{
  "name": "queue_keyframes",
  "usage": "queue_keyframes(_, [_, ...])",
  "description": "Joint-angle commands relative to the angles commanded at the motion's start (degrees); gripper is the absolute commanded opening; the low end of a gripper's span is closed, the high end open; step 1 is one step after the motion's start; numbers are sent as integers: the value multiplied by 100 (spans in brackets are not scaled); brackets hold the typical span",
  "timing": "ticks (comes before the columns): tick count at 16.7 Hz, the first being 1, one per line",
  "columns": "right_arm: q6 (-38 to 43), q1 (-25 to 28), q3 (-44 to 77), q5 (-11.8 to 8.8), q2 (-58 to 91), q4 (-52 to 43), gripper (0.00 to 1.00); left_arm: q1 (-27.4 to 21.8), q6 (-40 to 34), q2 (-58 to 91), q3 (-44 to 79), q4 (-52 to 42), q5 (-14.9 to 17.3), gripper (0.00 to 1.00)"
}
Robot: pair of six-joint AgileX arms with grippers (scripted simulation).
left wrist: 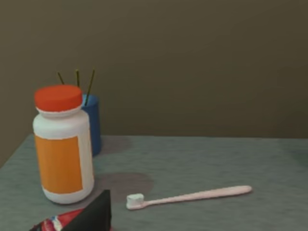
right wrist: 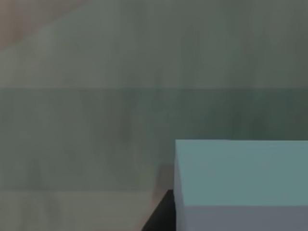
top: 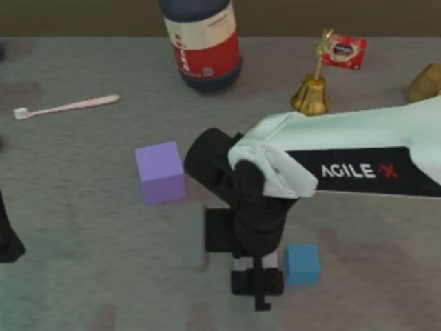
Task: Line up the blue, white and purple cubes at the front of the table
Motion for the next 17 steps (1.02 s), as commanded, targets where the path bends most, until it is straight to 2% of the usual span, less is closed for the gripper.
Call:
queue_keyframes(13, [0, 0, 0, 0, 0, 0, 98, 0, 0, 0, 0, 0, 0, 100])
queue_keyframes(17, [0, 0, 0, 0, 0, 0, 100, 0, 0, 0, 0, 0, 0, 100])
